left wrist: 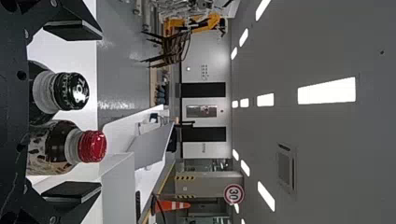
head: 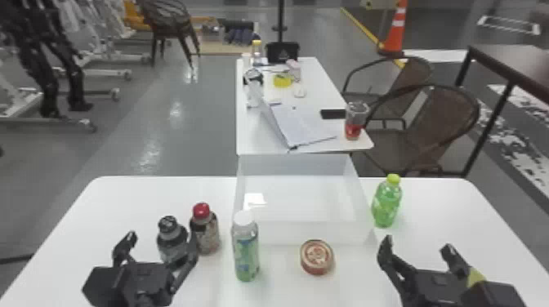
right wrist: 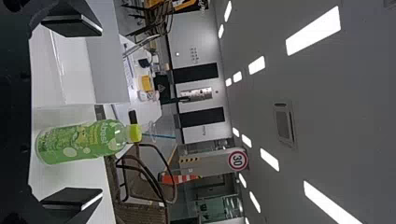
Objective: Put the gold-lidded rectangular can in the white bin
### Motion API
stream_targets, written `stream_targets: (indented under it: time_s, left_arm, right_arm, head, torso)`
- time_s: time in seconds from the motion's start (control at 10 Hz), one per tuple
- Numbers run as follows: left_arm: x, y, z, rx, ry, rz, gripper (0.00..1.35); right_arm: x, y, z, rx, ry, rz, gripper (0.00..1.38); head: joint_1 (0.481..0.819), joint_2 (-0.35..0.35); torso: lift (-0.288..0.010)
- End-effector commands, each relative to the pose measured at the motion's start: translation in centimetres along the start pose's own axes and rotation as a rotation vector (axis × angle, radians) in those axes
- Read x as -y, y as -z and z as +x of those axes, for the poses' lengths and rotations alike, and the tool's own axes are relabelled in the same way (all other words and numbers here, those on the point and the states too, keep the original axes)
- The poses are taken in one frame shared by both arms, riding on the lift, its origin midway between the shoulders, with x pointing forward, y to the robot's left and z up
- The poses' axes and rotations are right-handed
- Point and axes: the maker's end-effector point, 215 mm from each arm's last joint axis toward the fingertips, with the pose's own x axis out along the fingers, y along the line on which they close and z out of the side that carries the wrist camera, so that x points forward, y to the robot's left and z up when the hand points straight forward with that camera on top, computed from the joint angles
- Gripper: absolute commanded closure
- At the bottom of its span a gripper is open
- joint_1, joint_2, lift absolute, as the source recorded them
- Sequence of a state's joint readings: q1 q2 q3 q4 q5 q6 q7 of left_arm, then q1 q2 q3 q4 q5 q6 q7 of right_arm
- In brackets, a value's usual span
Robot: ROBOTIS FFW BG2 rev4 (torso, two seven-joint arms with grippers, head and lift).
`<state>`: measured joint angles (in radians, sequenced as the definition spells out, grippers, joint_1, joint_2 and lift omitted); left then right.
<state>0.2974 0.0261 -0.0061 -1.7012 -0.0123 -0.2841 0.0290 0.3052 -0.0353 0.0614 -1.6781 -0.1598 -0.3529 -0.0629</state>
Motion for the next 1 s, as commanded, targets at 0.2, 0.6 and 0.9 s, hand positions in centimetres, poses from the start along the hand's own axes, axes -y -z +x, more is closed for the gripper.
stream_targets:
  time_s: [0.2, 0.6, 0.9]
  left_arm:
    - [0.0, -0.1, 0.1, 0.001, 0.002, 0.002, 0.16]
    - [0.0, 0.0, 0.1, -0.002, 0.002, 0.001, 0.16]
    - [0.0, 0.1, 0.1, -0.004, 0.004, 0.001, 0.16]
  right_arm:
    - [0.1, 0.2, -0.1, -0.005, 0.003, 0.001, 0.09]
    - [0.6, 0.1, -0.4, 0.004, 0.036, -0.015, 0.08]
    - [3.4, 0.2, -2.9, 0.052, 0.205, -0.011, 0.08]
  head:
    - [0.549, 0.0]
    - [0.549, 0.0]
    - [0.549, 0.0]
  torso:
    - [-0.1]
    - [-0.1]
    - [-0.1]
